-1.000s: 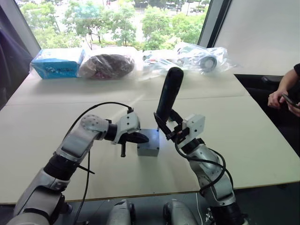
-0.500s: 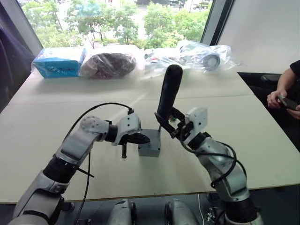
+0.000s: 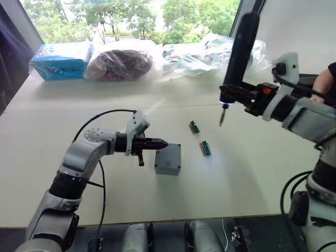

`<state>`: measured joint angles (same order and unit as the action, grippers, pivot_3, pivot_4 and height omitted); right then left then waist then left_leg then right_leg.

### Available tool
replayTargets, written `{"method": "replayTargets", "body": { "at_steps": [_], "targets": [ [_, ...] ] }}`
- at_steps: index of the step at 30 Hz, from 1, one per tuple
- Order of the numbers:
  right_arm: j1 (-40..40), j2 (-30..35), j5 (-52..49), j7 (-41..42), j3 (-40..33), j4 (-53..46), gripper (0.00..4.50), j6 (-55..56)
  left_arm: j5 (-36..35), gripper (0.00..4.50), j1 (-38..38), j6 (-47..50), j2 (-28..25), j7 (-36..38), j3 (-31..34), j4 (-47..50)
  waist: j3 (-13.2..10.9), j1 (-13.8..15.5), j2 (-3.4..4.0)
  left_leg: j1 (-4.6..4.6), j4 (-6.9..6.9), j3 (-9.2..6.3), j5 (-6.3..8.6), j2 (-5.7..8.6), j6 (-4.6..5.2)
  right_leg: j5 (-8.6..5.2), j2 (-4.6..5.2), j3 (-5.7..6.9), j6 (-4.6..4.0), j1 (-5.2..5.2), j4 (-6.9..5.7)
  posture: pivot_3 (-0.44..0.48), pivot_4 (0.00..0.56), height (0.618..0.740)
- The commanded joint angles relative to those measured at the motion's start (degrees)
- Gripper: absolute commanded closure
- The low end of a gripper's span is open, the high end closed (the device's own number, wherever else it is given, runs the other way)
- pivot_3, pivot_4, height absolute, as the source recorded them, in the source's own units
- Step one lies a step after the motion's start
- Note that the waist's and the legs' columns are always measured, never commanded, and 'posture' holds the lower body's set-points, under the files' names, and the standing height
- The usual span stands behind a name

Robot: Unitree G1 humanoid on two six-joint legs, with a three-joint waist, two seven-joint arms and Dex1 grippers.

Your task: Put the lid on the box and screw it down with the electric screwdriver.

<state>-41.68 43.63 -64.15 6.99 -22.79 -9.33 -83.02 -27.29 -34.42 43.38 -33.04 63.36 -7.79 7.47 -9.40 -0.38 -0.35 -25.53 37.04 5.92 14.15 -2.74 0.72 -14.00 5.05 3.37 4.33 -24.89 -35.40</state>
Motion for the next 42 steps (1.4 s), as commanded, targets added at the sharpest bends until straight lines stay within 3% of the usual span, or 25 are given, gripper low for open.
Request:
{"method": "replayTargets", "body": {
  "at_steps": [1,6,11,26,28,34,42],
  "targets": [
    [-0.6,8.3,-3.4,-0.5,2.2,11.2,2.75,-9.5,-1.6,4.5,-1.9,-1.5,-4.0,5.0,-1.1,7.5,-0.1,0.1,0.0,-0.02,0.02,0.01,0.01,0.01,0.02,0.01,0.03,0.0,0.01,0.01,0.02,0.0,0.15,0.74],
    [-3.3,13.8,-6.4,-0.6,12.7,24.2,2.75,-9.5,0.3,4.5,-0.6,-4.5,-7.3,7.9,-5.0,11.9,-0.3,-0.5,0.07,0.01,0.15,0.3,0.15,0.24,0.25,0.11,0.11,-0.21,0.21,0.02,0.19,0.0,0.15,0.74],
    [-5.1,17.4,-6.1,3.7,22.1,29.8,2.75,-9.5,0.9,4.5,0.1,-5.3,-7.9,7.4,-5.9,13.6,-0.6,-0.3,0.11,0.04,0.22,0.22,0.11,0.08,0.19,0.12,-0.13,-0.25,0.21,-0.02,0.1,0.0,0.15,0.74],
    [-4.4,14.3,13.4,13.5,26.3,33.0,2.75,-9.3,2.4,4.5,1.5,-4.7,-8.3,3.0,-5.6,12.9,-0.6,0.0,0.1,0.02,0.46,0.15,0.06,0.0,0.1,0.2,-0.28,-0.28,0.35,0.05,-0.07,0.0,0.15,0.74],
    [-3.9,14.1,15.2,14.9,26.6,32.3,1.75,-9.3,2.4,4.5,1.6,-4.8,-8.7,3.1,-5.5,12.7,-0.6,0.0,0.1,0.02,0.56,0.15,0.06,0.0,0.1,0.2,-0.28,-0.28,0.35,0.1,-0.07,0.0,0.15,0.74],
    [-2.6,14.9,19.3,19.3,27.6,28.4,0.0,-7.6,3.1,4.5,1.5,-5.4,-10.5,3.0,-4.3,11.6,-0.6,0.2,0.08,0.03,0.95,0.08,0.13,-0.02,0.21,0.2,-0.25,-0.26,0.34,0.31,-0.09,0.0,0.15,0.74],
    [-4.6,16.3,22.0,24.0,22.8,16.1,0.0,-1.8,1.4,4.5,1.5,-3.4,-13.5,1.5,2.0,8.2,-0.6,0.0,0.1,0.02,1.01,0.1,0.15,-0.02,0.24,0.25,-0.22,-0.26,0.4,0.25,-0.21,0.0,0.15,0.74]
  ]
}}
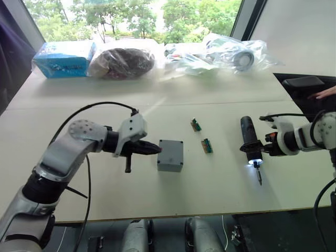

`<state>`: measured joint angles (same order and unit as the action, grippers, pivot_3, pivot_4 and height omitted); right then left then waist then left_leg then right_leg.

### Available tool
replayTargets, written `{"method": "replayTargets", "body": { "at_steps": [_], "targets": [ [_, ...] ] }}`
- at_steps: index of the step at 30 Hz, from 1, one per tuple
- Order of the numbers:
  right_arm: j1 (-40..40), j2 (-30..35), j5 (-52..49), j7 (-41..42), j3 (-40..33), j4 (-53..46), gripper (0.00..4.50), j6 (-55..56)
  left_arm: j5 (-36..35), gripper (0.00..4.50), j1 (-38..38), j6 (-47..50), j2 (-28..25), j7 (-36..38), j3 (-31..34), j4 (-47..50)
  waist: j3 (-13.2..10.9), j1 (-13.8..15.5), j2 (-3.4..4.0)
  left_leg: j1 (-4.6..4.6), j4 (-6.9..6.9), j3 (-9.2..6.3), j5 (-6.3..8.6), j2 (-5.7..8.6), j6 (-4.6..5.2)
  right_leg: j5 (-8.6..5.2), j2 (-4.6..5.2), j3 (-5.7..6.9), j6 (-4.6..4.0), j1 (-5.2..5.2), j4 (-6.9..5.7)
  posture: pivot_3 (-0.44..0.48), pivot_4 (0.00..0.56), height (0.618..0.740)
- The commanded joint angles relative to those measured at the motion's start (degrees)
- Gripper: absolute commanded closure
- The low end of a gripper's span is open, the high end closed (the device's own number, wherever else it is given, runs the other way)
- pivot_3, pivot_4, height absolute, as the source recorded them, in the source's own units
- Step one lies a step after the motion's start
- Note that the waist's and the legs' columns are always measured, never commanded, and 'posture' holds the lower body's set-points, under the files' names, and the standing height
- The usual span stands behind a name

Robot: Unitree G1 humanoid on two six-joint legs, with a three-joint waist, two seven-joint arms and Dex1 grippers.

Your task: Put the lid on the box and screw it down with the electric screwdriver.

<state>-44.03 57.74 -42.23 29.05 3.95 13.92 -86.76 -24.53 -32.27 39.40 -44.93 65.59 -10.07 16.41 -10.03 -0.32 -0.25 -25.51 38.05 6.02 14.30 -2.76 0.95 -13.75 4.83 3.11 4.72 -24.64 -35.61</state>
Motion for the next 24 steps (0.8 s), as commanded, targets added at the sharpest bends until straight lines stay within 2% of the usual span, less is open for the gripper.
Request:
{"method": "replayTargets", "body": {
  "at_steps": [1,5,8,10,12,15,19,24],
  "targets": [
    [-2.4,2.7,-0.1,2.1,-5.3,-9.8,0.0,2.0,-1.3,4.5,-0.5,1.0,-2.2,-1.0,5.3,-1.6,0.0,-0.2,-0.01,0.0,0.0,0.0,0.0,0.0,0.0,0.0,0.0,0.0,0.01,-0.04,-0.1,0.0,0.15,0.74],
    [1.9,5.1,-1.2,6.3,-8.3,-24.1,0.0,7.8,-0.5,4.5,1.3,1.4,-3.4,-2.5,6.8,-3.7,0.0,-0.1,0.0,0.01,-0.01,-0.01,0.0,-0.01,-0.01,-0.05,0.01,0.01,0.06,-0.2,-0.45,0.0,0.15,0.74],
    [7.9,1.8,-4.1,9.8,-11.2,-36.6,0.0,14.4,2.7,4.5,3.4,-0.4,-3.1,-4.7,4.7,-5.6,0.0,-0.2,-0.03,0.08,-0.03,-0.04,0.0,-0.06,-0.02,-0.07,-0.03,0.01,0.07,-0.15,-0.48,0.0,0.15,0.74],
    [15.2,-1.0,-5.3,13.0,-9.4,-46.8,0.0,20.5,4.5,4.5,5.3,-1.7,-2.1,-5.5,2.3,-6.3,0.0,-0.2,-0.06,0.12,0.01,-0.04,-0.01,-0.07,-0.03,-0.07,-0.04,0.01,0.08,-0.11,-0.5,0.0,0.15,0.74],
    [20.7,-3.3,-3.4,13.3,-5.4,-52.4,0.0,24.8,5.5,4.5,6.6,-2.8,-0.7,-5.9,0.7,-6.8,0.0,-0.1,-0.09,0.15,0.0,-0.07,-0.01,-0.07,-0.03,-0.07,-0.04,0.02,0.08,-0.05,-0.49,0.0,0.15,0.74],
    [25.4,-5.4,3.6,12.3,3.0,-53.8,0.0,30.4,6.4,4.5,6.7,-3.5,1.9,-6.9,-0.9,-7.6,0.0,0.1,-0.12,0.09,0.15,-0.05,-0.01,-0.02,-0.04,-0.07,0.04,0.02,0.08,-0.05,-0.52,0.0,0.15,0.74],
    [25.9,-9.8,12.1,9.5,11.8,-48.8,0.0,35.3,7.7,4.5,5.6,-3.9,4.5,-7.3,-3.2,-8.0,0.1,0.2,-0.33,0.14,0.29,-0.04,-0.01,0.01,-0.04,-0.15,0.18,0.01,-0.15,0.07,-0.47,0.0,0.15,0.74],
    [24.7,-15.2,14.4,8.0,14.2,-46.4,0.0,35.1,9.1,4.5,4.6,-4.9,6.1,-6.6,-5.2,-8.2,0.1,0.7,-0.33,0.15,0.31,-0.03,-0.03,0.04,-0.05,-0.05,0.14,0.01,0.0,0.04,-0.55,0.0,0.15,0.74]
  ]
}}
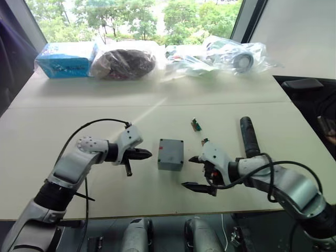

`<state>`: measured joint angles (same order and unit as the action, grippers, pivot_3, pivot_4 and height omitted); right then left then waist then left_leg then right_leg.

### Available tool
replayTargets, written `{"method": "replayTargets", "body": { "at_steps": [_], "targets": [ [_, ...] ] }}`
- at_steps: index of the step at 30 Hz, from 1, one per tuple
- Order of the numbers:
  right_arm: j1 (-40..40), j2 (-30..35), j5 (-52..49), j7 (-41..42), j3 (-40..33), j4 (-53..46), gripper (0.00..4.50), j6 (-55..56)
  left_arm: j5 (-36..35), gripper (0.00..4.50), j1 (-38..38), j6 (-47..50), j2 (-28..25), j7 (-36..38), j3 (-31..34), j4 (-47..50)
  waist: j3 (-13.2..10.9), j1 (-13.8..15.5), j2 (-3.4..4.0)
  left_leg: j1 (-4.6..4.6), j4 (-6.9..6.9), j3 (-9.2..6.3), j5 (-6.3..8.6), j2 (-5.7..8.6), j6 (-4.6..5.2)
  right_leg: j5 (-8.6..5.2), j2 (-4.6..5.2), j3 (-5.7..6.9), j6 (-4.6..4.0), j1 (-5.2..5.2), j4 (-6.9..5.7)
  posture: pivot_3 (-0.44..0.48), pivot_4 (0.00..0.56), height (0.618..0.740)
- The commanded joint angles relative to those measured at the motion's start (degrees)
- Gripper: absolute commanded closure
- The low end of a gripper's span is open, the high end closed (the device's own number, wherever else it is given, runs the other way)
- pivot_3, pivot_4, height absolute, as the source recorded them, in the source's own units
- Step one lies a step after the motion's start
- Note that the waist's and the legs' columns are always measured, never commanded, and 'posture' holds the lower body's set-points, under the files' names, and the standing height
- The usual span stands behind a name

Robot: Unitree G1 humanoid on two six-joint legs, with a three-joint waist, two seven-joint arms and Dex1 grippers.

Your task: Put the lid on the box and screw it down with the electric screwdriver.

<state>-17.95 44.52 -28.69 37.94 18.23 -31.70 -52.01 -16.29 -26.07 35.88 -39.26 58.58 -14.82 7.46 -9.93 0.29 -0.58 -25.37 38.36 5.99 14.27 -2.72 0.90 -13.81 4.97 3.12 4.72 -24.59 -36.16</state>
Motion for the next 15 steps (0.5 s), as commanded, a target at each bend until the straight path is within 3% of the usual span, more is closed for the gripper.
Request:
{"method": "replayTargets", "body": {
  "at_steps": [1,7,15],
  "targets": [
    [-1.5,-3.1,0.6,-1.0,0.4,-1.1,0.0,-0.5,1.6,4.5,-2.4,-2.3,1.1,0.5,-1.2,-0.4,0.0,0.2,0.0,0.0,0.0,0.0,-0.01,-0.01,-0.01,0.01,-0.03,0.0,0.02,-0.01,-0.01,0.0,0.15,0.74],
    [-1.1,-5.9,-2.4,-0.9,-0.7,-3.8,0.0,-5.3,3.9,4.5,-6.9,-5.6,5.5,0.6,-3.0,-6.6,0.0,0.4,-0.01,0.01,0.0,-0.03,-0.06,-0.05,-0.1,0.01,-0.16,0.06,-0.01,0.03,-0.04,0.0,0.15,0.74],
    [1.1,-3.8,-5.0,-2.5,-5.8,-10.3,0.0,-11.0,7.6,4.5,-9.7,-9.3,8.5,-1.6,-1.9,-12.5,0.0,0.3,-0.02,0.0,0.0,-0.08,-0.06,-0.05,-0.1,0.03,-0.16,0.06,0.02,0.03,-0.05,0.0,0.15,0.74]
  ]
}}
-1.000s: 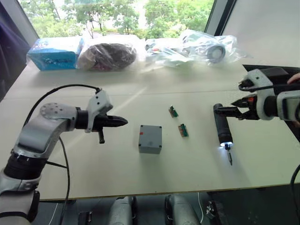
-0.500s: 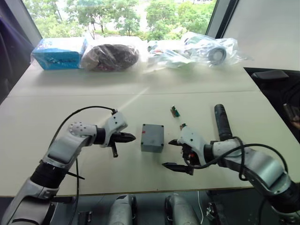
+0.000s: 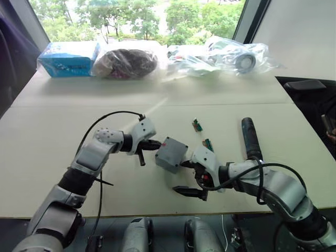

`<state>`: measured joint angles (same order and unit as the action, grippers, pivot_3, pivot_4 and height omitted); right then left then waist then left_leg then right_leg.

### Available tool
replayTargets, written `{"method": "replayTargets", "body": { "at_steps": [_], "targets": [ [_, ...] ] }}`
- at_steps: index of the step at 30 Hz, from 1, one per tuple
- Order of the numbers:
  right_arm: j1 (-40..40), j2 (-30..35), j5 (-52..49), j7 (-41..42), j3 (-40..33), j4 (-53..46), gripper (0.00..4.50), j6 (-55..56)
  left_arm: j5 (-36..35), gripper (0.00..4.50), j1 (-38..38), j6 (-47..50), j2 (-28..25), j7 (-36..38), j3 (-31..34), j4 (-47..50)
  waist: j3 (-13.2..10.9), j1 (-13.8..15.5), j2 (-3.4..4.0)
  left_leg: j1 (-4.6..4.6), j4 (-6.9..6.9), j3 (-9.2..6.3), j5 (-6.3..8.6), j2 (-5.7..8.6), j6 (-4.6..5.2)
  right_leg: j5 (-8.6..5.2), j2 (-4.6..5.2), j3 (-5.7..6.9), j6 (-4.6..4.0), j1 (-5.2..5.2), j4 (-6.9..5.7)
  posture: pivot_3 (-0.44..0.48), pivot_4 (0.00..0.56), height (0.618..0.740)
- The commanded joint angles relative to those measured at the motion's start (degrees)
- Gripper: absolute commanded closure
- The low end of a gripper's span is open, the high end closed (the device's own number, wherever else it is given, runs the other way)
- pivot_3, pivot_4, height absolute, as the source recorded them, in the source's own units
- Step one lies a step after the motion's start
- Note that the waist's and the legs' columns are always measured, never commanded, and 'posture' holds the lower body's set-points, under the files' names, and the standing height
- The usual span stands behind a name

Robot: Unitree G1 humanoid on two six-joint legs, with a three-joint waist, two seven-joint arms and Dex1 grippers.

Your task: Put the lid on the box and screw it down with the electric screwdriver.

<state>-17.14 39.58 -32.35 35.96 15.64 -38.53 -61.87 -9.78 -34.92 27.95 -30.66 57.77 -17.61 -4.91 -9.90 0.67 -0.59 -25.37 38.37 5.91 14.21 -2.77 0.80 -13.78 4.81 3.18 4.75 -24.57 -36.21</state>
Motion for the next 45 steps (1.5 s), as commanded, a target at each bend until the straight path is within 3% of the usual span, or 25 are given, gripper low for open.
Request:
{"method": "replayTargets", "body": {
  "at_steps": [1,5,12,21,31,45],
  "targets": [
    [0.6,2.5,-1.3,-0.3,-4.5,-4.2,0.0,-1.4,1.5,4.5,-0.3,-1.4,-1.1,-0.8,1.3,0.1,0.0,-0.1,0.0,0.01,0.0,-0.01,0.0,-0.01,0.0,0.0,-0.01,0.0,0.0,0.0,0.0,0.0,0.15,0.74],
    [0.8,6.7,0.9,-0.2,-6.9,-4.2,0.0,-0.2,1.8,4.5,2.4,-1.2,-4.9,0.2,2.5,2.2,0.0,-0.1,0.0,0.01,-0.01,-0.03,0.0,-0.03,0.0,-0.01,-0.01,0.0,-0.01,-0.02,-0.01,0.0,0.15,0.74],
    [-4.2,7.6,11.7,3.4,-0.2,9.2,0.0,14.7,-4.2,4.5,12.4,6.0,-11.8,6.0,2.7,16.8,0.0,-0.2,-0.01,0.03,-0.03,0.0,0.0,-0.06,0.0,-0.04,0.01,-0.03,-0.07,-0.03,-0.01,0.0,0.15,0.74],
    [-10.5,3.6,18.5,14.4,7.1,21.2,0.0,29.3,-4.8,4.5,13.6,10.9,-6.8,0.8,1.0,21.9,0.0,0.0,-0.02,0.02,0.02,0.05,0.0,0.0,0.0,-0.01,-0.01,-0.02,-0.01,0.01,-0.01,0.0,0.15,0.74],
    [-6.3,3.6,15.6,17.1,4.6,14.1,0.0,22.6,-2.7,4.5,9.1,8.3,-2.2,-4.6,2.0,16.5,0.0,0.1,-0.04,0.02,0.07,0.06,-0.03,-0.01,-0.04,0.0,-0.03,0.03,0.0,0.06,-0.05,0.0,0.15,0.74],
    [-1.5,0.6,14.2,10.8,1.2,6.3,0.0,14.5,-3.5,4.5,8.9,8.2,-2.9,-2.5,1.8,16.6,0.0,0.0,-0.04,0.03,0.08,0.03,-0.03,-0.04,-0.05,0.0,-0.05,0.03,-0.01,0.04,-0.12,0.0,0.15,0.74]
  ]
}}
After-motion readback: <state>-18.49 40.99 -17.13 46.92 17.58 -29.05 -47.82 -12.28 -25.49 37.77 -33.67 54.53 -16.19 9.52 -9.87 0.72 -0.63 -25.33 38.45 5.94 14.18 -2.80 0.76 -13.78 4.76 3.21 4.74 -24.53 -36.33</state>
